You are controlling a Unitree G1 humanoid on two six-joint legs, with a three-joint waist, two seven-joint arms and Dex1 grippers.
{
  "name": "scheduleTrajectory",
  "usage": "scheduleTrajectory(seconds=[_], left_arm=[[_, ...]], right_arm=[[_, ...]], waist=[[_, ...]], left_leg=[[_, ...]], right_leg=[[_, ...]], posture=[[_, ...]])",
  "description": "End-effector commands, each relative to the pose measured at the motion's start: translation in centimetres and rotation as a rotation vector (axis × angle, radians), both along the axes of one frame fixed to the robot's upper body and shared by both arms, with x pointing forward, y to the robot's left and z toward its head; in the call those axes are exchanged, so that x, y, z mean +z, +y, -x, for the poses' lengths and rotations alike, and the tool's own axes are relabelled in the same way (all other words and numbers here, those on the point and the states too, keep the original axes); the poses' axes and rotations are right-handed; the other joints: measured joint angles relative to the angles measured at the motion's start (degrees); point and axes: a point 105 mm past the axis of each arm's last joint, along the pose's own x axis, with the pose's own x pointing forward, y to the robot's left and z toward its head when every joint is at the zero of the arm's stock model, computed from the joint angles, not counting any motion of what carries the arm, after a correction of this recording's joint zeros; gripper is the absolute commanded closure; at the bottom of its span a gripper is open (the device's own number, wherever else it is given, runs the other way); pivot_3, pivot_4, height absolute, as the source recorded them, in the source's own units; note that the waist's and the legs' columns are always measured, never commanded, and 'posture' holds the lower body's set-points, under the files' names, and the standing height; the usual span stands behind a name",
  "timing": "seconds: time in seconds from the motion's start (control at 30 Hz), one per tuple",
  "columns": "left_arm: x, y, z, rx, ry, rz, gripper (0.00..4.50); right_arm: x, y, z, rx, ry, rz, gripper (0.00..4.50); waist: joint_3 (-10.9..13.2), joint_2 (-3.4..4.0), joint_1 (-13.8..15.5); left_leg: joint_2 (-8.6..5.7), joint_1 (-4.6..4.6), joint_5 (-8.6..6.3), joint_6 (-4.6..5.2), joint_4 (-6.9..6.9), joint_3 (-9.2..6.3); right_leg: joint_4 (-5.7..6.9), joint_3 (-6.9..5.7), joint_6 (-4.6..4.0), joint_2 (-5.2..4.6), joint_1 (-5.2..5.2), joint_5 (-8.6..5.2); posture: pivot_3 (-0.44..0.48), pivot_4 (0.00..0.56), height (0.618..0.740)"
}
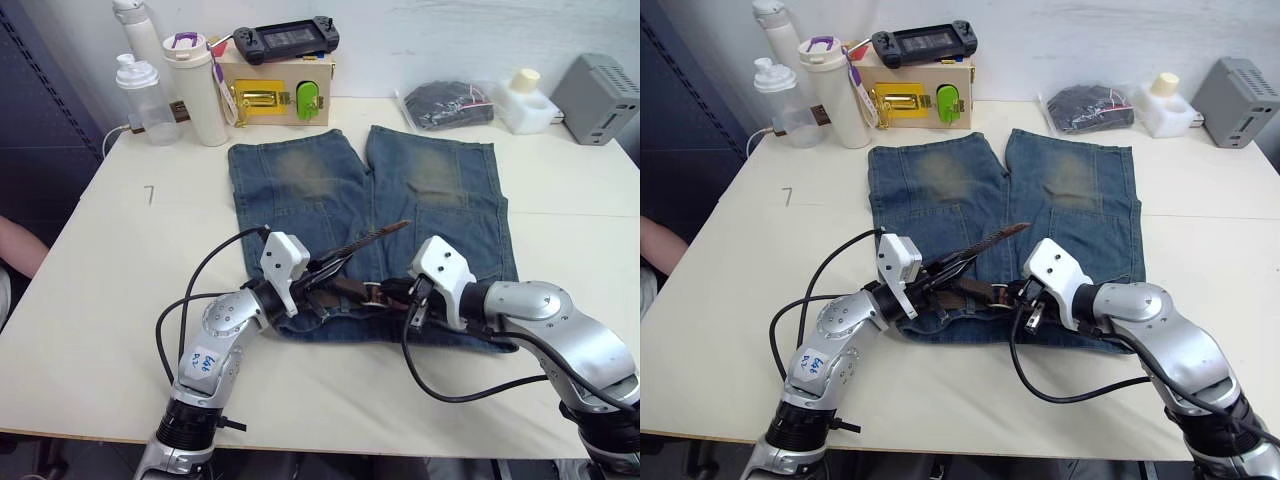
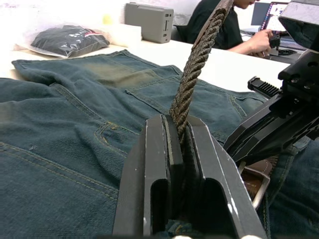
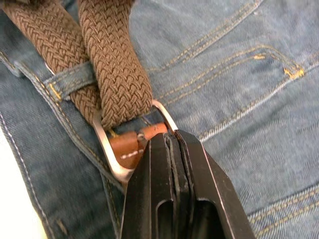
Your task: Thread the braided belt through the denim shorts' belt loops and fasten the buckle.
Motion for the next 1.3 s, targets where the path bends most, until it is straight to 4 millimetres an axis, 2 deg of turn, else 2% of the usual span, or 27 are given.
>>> scheduleTrajectory(seconds=[0.03, 0.13, 0.4, 0.5, 0.57, 0.73, 0.9, 1.3], left_arm=[[1.6, 0.0, 0.2, -0.005, -0.053, 0.031, 4.5], [1.6, 0.0, 0.1, -0.004, -0.054, 0.032, 4.5], [1.6, 0.1, 0.0, 0.005, -0.052, 0.031, 4.5], [1.5, 0.0, -0.1, 0.007, -0.05, 0.032, 4.5], [1.4, -0.1, -0.1, 0.006, -0.05, 0.031, 4.5], [1.4, 0.0, 0.0, 0.007, -0.049, 0.03, 4.5], [1.1, 0.0, 0.0, 0.007, -0.045, 0.022, 4.5], [1.2, 0.1, 0.0, 0.007, -0.048, 0.019, 4.5]], right_arm=[[0.8, 1.0, 0.7, 0.05, -0.028, -0.003, 4.45], [0.5, 1.7, 0.8, 0.063, -0.026, -0.004, 4.45], [1.8, 2.6, 0.7, 0.084, -0.056, -0.048, 4.45], [2.7, 3.7, 0.8, 0.112, -0.064, -0.105, 4.45], [2.9, 3.8, 0.8, 0.109, -0.066, -0.112, 4.45], [3.1, 0.8, 0.2, 0.048, -0.072, -0.054, 4.45], [2.4, -0.6, 1.0, 0.055, -0.032, -0.007, 4.45], [0.7, -0.2, 1.0, 0.048, 0.004, 0.004, 4.45]], waist=[[0.0, 0.0, 0.0], [0.0, 0.0, -0.1], [0.0, 0.0, -0.1], [0.0, 0.0, -0.1], [0.0, 0.0, -0.1], [0.0, 0.0, 0.1], [0.0, 0.0, -0.1], [0.0, 0.0, -0.1]], left_leg=[[0.0, 0.0, 0.0, 0.0, 0.0, 0.0], [0.0, 0.0, 0.0, 0.0, -0.01, 0.0], [0.01, 0.01, 0.0, 0.0, -0.04, 0.0], [0.01, 0.0, 0.0, 0.0, -0.03, 0.01], [0.01, 0.0, 0.0, -0.01, -0.05, 0.0], [-0.03, 0.0, 0.01, 0.01, -0.04, -0.02], [-0.02, 0.01, 0.02, 0.03, -0.08, 0.0], [0.01, 0.0, 0.02, 0.03, -0.08, 0.04]], right_leg=[[0.0, 0.0, 0.0, 0.0, 0.0, 0.0], [0.0, -0.01, 0.0, 0.0, 0.0, 0.0], [0.0, 0.0, 0.0, 0.0, -0.02, 0.0], [0.0, 0.0, 0.0, 0.0, -0.02, 0.0], [0.0, 0.0, 0.0, 0.0, -0.02, 0.0], [0.0, 0.0, 0.0, -0.01, -0.01, 0.0], [-0.03, 0.01, 0.0, -0.01, 0.0, 0.01], [-0.08, 0.0, 0.01, -0.01, 0.0, 0.01]], posture=[[0.0, 0.15, 0.645], [0.0, 0.15, 0.645], [0.0, 0.15, 0.645], [0.0, 0.15, 0.645], [0.0, 0.15, 0.645], [0.0, 0.15, 0.645], [0.0, 0.15, 0.645], [0.0, 0.15, 0.645]])
